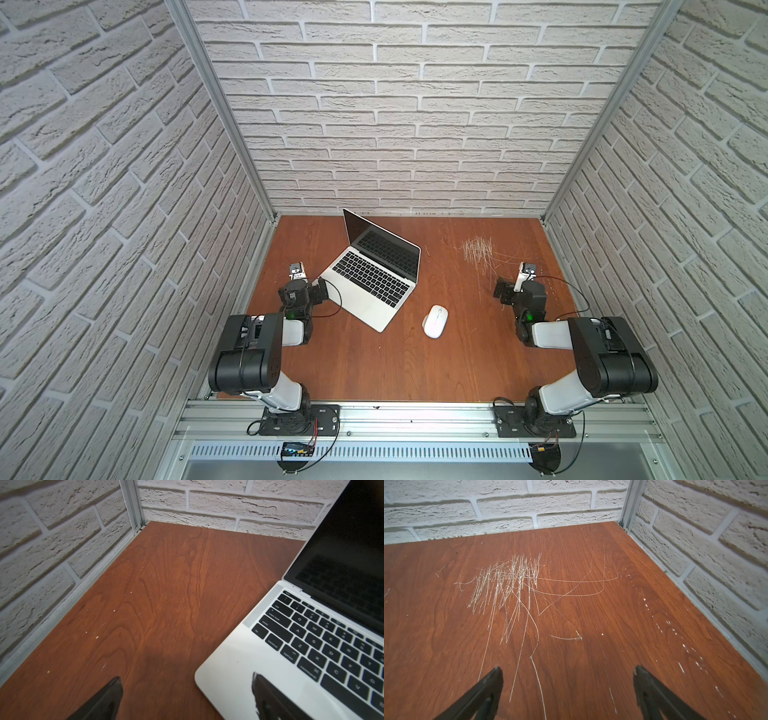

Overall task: Remove the wireless mouse receiver from the laptop
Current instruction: Reset both arms

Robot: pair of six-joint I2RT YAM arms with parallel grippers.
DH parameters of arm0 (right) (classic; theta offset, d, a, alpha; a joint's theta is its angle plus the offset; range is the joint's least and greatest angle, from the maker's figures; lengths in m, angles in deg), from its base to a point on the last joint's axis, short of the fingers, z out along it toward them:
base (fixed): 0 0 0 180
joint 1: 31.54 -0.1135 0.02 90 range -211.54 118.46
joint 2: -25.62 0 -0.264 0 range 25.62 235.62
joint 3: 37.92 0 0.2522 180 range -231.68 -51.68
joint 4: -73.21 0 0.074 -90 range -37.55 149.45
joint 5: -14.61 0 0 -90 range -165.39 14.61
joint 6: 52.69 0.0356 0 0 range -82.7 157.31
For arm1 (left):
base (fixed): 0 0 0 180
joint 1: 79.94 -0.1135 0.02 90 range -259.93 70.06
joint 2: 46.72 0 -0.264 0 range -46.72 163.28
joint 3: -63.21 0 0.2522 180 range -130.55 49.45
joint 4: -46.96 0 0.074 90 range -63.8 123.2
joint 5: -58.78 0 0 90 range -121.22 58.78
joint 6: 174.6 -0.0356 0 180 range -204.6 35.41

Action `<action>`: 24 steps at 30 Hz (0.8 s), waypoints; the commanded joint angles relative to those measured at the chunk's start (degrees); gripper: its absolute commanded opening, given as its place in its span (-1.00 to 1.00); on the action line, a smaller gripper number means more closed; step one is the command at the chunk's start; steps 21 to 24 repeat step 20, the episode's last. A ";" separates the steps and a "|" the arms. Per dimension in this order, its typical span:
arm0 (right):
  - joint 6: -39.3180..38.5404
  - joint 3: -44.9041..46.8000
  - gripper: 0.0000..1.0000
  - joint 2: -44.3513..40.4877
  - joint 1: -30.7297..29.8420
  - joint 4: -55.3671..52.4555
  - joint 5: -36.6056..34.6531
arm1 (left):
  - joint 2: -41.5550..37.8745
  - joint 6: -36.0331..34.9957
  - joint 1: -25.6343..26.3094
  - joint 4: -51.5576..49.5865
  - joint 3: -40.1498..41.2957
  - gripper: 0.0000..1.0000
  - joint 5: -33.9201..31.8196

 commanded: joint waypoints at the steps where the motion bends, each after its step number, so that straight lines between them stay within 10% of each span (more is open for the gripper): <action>1: -0.46 -0.64 0.99 -0.73 -0.26 0.98 0.36 | -0.18 -0.96 0.26 2.36 -0.52 0.97 0.59; 24: -0.53 -0.63 0.99 -0.79 -0.42 0.81 0.15 | -0.09 -1.10 0.43 2.26 -0.62 0.97 0.53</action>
